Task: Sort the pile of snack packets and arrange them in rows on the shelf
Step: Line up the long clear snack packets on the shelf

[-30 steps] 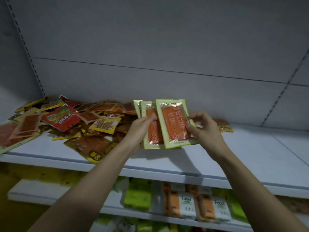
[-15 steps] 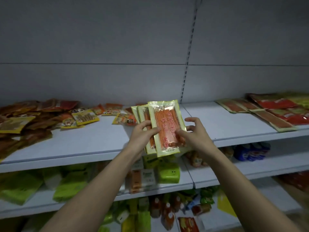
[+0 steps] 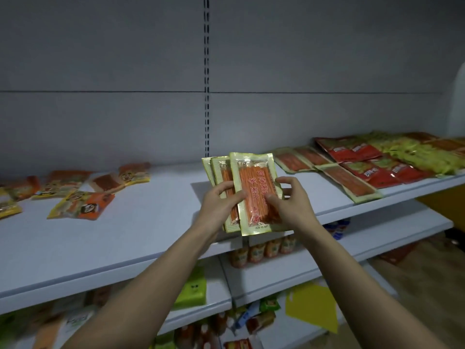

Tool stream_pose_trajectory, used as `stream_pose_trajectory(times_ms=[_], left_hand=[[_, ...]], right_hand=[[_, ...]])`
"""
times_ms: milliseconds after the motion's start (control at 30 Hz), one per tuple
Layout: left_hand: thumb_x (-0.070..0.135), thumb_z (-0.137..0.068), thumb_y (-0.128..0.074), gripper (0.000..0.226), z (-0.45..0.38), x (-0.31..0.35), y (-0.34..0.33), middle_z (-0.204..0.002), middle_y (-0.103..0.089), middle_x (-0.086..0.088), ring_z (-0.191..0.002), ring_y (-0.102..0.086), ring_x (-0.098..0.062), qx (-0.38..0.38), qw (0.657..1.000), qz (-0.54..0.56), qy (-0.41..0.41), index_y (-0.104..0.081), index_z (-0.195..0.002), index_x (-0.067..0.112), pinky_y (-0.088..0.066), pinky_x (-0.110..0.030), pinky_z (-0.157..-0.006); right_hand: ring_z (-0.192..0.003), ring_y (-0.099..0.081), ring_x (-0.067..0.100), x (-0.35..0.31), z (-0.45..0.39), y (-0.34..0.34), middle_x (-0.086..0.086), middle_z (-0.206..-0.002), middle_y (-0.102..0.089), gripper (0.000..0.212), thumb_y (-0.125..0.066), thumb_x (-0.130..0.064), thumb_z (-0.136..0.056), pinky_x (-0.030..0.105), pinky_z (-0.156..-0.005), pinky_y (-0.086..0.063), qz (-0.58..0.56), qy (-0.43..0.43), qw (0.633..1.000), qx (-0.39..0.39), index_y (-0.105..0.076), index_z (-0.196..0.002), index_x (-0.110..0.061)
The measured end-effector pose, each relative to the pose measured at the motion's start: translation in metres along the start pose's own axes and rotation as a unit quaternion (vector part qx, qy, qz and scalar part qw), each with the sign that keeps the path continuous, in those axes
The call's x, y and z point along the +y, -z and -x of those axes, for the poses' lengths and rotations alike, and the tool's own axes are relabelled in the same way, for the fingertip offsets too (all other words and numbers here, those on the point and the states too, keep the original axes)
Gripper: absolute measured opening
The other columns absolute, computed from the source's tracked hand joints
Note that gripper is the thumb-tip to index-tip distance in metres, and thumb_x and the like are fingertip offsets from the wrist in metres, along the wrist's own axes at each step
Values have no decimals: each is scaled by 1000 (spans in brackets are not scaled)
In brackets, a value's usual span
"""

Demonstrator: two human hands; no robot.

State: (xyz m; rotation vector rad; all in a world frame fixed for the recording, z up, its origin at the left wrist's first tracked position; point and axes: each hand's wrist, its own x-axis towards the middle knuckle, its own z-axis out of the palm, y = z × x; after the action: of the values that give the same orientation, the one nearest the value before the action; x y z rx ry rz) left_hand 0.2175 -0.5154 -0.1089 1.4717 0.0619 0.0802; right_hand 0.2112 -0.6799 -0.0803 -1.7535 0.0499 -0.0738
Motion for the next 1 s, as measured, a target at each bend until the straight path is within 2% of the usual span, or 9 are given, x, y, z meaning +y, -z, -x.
stream_pose_trajectory(times_ms=[133, 233, 300, 367, 500, 600, 667, 800, 1000], left_hand=[[26, -99, -60, 17, -54, -13, -48, -124, -68, 10, -120, -62, -16, 35, 999, 0, -5, -72, -101, 39, -48, -43, -107], [13, -97, -59, 29, -90, -20, -73, -125, -65, 10, -122, -61, -19, 69, 997, 29, -4, -72, -98, 39, -48, -44, -107], [11, -97, -58, 30, -108, -23, -87, -124, -63, 11, -123, -59, -18, 80, 996, 35, -6, -71, -102, 37, -47, -42, -108], [11, -98, -57, 29, -121, -30, -101, -116, -65, 13, -114, -62, -15, 98, 995, 35, 0, -71, -104, 36, -49, -36, -104], [16, -97, -59, 29, -130, -39, -119, -81, -66, 25, -63, -59, 2, 158, 987, -7, -11, -72, -105, 41, -52, -16, -63], [11, -95, -63, 31, -134, -43, -119, -99, -71, 17, -83, -70, -14, 175, 985, -1, -14, -76, -100, 38, -60, -44, -86], [3, -95, -62, 32, -133, -42, -120, -114, -71, 3, -98, -72, -25, 168, 985, 27, -11, -77, -100, 30, -59, -47, -89], [-5, -94, -61, 32, -122, -31, -134, -122, -67, -10, -94, -73, -25, 183, 982, 40, -9, -72, -108, 22, -62, -35, -72], [4, -93, -67, 36, -83, -20, -187, -116, -71, -10, -89, -76, -27, 244, 964, 109, -12, -68, -114, 33, -62, -39, -68]], right_hand=[[-81, -66, 19, 5, -55, 60, 8, -104, -61, 34, -63, -9, -95, 42, -70, -61, 112, -61, 992, 26, -50, -124, -22], [-75, -59, 14, 3, -92, 105, 4, -93, -59, 33, -61, -6, -96, 33, -64, -55, 177, -112, 978, 5, -52, -125, -17], [-87, -56, 15, 7, -117, 126, 5, -106, -56, 33, -63, -9, -95, 29, -66, -47, 288, -109, 951, -12, -54, -126, -14], [-111, -53, 27, 15, -138, 139, 11, -129, -50, 39, -66, -18, -93, 35, -86, -46, 438, -71, 896, -14, -54, -130, -14], [-137, -31, 36, 29, -159, 143, 10, -149, -33, 54, -64, -38, -92, 47, -108, -35, 546, 67, 832, -71, -47, -142, -24], [-140, -30, 32, 36, -170, 143, 3, -153, -34, 57, -58, -40, -96, 47, -112, -34, 570, 94, 789, -210, -39, -149, -32], [-141, -30, 31, 41, -177, 149, 3, -153, -33, 55, -53, -40, -99, 48, -112, -34, 577, 98, 771, -252, -36, -151, -33], [-139, -31, 31, 43, -182, 165, 5, -149, -36, 52, -51, -41, -100, 49, -108, -38, 559, 142, 776, -256, -41, -148, -26], [-130, -48, 21, 37, -181, 207, 2, -146, -48, 53, -57, -38, -98, 38, -106, -43, 344, 199, 887, -236, -43, -146, -20]])
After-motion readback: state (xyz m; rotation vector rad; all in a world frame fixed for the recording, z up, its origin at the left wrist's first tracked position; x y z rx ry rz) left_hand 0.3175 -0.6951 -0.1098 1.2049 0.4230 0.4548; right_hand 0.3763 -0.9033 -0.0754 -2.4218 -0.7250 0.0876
